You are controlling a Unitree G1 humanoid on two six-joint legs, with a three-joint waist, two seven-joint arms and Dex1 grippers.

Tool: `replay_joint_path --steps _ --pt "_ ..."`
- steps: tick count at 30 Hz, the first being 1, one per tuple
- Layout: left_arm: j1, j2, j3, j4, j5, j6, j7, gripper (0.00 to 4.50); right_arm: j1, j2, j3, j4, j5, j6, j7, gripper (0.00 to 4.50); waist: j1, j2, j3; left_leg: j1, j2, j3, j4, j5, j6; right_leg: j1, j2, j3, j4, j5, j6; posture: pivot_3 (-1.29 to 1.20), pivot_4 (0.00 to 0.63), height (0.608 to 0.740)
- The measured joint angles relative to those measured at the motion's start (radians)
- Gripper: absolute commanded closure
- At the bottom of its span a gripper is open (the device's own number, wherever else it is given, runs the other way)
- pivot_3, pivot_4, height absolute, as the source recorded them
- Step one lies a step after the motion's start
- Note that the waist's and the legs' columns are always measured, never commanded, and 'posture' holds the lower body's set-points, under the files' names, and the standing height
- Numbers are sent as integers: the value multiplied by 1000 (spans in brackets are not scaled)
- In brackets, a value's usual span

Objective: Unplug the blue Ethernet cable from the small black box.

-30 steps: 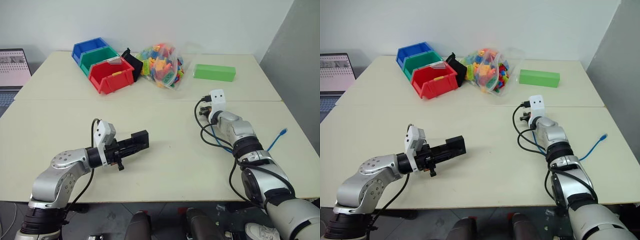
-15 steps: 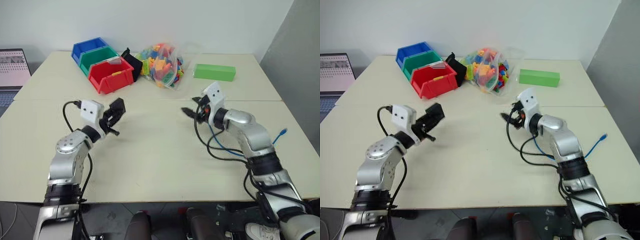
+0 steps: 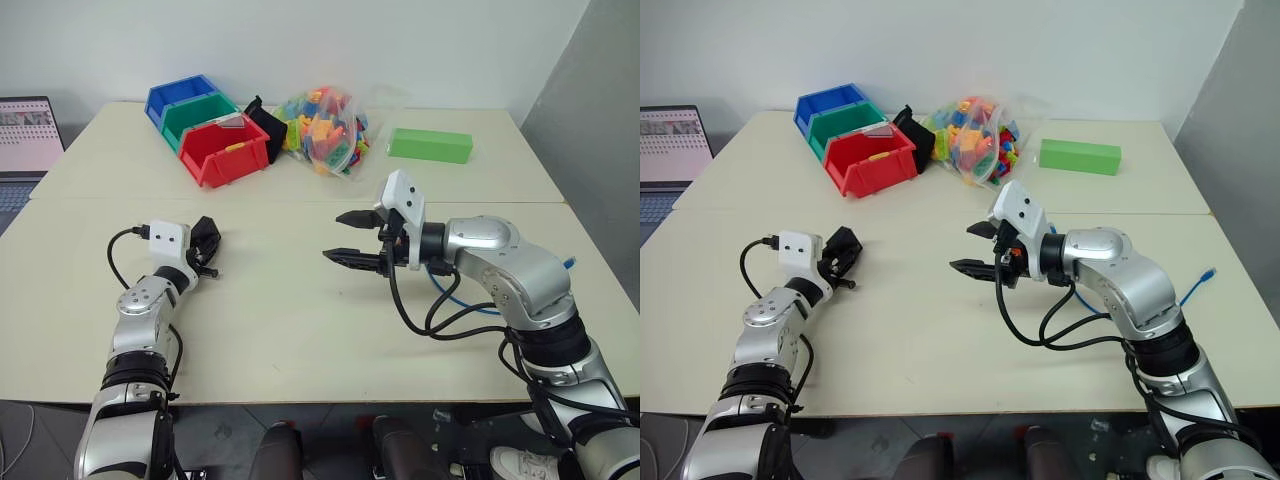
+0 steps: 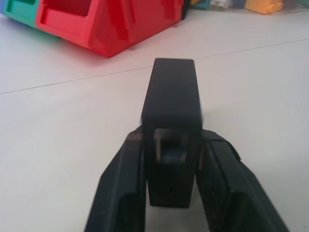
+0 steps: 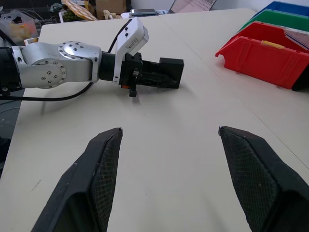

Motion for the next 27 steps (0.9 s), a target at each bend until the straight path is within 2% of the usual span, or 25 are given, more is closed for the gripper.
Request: replay_joint_path --steps 5,8,14,20,27 --pt "24 -3 14 -16 -28 23 -37 951 0 1 9 0 -5 1 0 1117 -3 0 0 0 0 0 0 0 0 0 0 0 0 0 0 0 150 740" --pt "73 -4 18 -91 -45 62 -41 394 1 1 10 0 -5 3 -1 1117 -3 0 0 0 0 0 0 0 0 0 0 0 0 0 0 0 150 740" --pt "263 35 33 -395 -75 251 -28 394 86 7 8 -36 -13 7 -52 1117 -8 0 0 0 1 -1 -1 0 0 0 0 3 0 0 0 0 150 740" --pt "434 192 57 -685 -130 416 -143 394 217 -16 -19 -59 -30 -6 -95 1117 -8 -1 0 1 1 -1 -1 0 0 0 -1 4 0 -2 4 0 150 740" --pt "505 415 179 -831 -275 587 -366 394 236 -167 -174 -57 44 -23 15 1117 -8 -1 2 2 1 0 -2 0 0 0 -1 4 -1 -3 3 0 150 740"
